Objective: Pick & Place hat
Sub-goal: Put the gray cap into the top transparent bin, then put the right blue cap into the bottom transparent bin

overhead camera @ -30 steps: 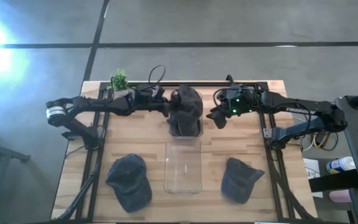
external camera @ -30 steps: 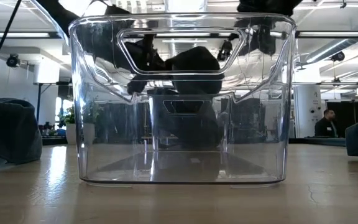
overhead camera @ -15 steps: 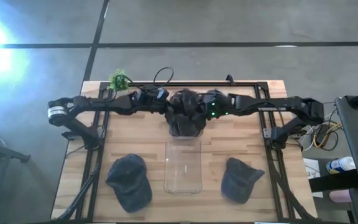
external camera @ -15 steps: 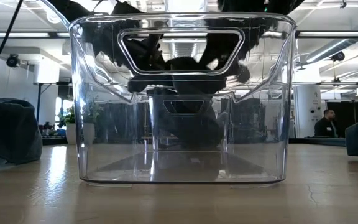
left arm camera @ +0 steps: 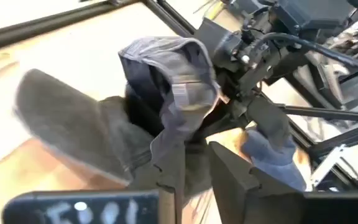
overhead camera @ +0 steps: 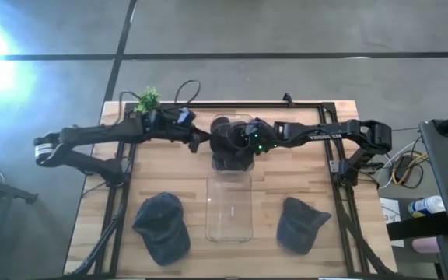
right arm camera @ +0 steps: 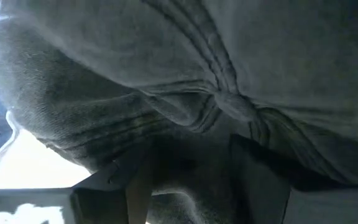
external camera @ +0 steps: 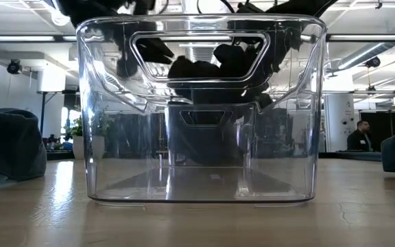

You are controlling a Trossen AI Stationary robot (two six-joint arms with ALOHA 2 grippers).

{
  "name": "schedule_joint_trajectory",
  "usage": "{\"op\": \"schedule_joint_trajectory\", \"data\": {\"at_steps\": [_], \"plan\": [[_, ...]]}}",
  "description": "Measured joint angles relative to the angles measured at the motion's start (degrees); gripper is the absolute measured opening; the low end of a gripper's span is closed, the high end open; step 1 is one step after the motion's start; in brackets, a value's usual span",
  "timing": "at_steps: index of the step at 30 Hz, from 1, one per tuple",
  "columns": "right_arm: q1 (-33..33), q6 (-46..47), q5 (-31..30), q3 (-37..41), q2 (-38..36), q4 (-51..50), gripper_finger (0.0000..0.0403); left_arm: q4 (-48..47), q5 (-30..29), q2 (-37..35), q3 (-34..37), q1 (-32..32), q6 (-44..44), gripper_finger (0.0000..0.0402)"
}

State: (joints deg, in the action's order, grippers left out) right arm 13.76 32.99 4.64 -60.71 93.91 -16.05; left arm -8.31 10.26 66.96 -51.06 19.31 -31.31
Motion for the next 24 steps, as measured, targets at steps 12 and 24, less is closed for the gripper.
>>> {"op": "schedule_joint_trajectory", "data": {"at_steps": [12, 24], "plan": [[0.5, -2.2, -1.5, 0.0, 0.2, 0.6, 0.0199, 2.4, -2.3, -8.0, 0.5, -3.1, -2.5, 0.0091], [-3.0, -7.4, 0.1, -1.6, -14.3, -12.9, 0.0199, 12.3, -2.4, 4.7, 0.5, -7.3, -3.2, 0.0091]]}}
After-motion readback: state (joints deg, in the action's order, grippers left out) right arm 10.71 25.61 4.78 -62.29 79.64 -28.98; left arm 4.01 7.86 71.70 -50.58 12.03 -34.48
